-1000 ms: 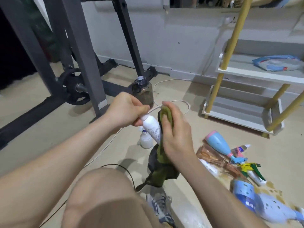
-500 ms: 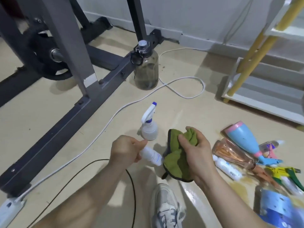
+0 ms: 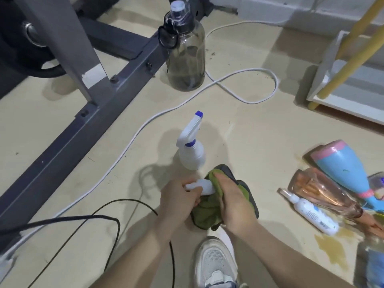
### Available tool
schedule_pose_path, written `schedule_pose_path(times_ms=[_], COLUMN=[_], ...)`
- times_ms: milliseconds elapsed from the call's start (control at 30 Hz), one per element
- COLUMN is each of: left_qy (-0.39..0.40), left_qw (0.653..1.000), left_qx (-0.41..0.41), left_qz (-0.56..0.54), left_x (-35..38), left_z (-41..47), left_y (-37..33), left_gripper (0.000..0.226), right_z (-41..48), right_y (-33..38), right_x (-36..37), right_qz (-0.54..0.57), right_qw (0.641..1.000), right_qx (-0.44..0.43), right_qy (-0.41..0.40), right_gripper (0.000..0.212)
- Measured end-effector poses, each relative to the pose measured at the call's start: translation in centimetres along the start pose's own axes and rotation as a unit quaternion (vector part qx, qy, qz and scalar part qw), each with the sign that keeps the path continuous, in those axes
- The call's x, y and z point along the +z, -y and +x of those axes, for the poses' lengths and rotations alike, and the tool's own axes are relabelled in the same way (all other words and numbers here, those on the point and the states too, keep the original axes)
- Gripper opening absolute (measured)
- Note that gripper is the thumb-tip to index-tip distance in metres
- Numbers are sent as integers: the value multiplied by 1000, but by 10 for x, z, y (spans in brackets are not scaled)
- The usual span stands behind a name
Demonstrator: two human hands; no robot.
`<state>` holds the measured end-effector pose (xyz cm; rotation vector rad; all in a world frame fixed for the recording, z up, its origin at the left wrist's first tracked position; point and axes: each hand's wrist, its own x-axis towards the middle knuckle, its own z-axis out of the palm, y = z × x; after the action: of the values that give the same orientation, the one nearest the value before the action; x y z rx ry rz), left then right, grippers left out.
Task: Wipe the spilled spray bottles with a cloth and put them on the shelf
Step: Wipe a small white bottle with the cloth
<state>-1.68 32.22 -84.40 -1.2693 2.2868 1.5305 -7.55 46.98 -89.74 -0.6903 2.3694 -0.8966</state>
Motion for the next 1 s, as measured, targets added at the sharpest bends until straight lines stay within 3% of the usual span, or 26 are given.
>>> schedule_pose_path(times_ms=[67, 133, 200, 267, 300, 400, 533, 700, 767, 833, 867, 1000], left_qy=[-15, -47, -66, -69, -68, -68, -87, 21, 29, -3, -20, -39], left_qw=[996, 982, 964, 957, 959, 973, 974, 971, 974, 980, 982, 981], left_qx=[66, 132, 182, 194, 188, 148, 178, 195, 197, 179, 168, 175], left_qz=[63, 123, 183, 205, 203, 166, 114, 134, 104, 87, 86, 78], left_x=[1, 4, 7, 11, 13, 17, 17, 33, 41, 43, 42, 38], left_z=[-4, -3, 3, 11, 16, 25, 26, 30, 33, 38, 39, 30], left_y=[-5, -10, -16, -22, -25, -26, -16, -14, -15, -21, -24, -28], left_gripper=[9, 14, 25, 22, 12, 4, 10, 73, 61, 24, 17, 13], right_z=[10, 21, 29, 27, 24, 16, 20, 33, 34, 31, 30, 21], right_y=[2, 2, 4, 13, 22, 55, 76, 56, 45, 37, 35, 49], right_x=[-15, -29, -50, -75, -88, -115, -136, -128, -112, -100, -98, -115], right_qz=[33, 123, 288, 430, 463, 484, 414, 370, 387, 411, 406, 305], right_qw=[999, 983, 920, 857, 849, 863, 901, 922, 913, 898, 900, 944], right_qx=[36, 100, 190, 214, 196, 104, 24, 80, 128, 160, 160, 73], right_qy=[3, -92, -185, -186, -161, -100, -130, -74, -32, -5, -5, -101], right_gripper=[62, 34, 30, 27, 24, 17, 10, 12, 14, 14, 14, 14])
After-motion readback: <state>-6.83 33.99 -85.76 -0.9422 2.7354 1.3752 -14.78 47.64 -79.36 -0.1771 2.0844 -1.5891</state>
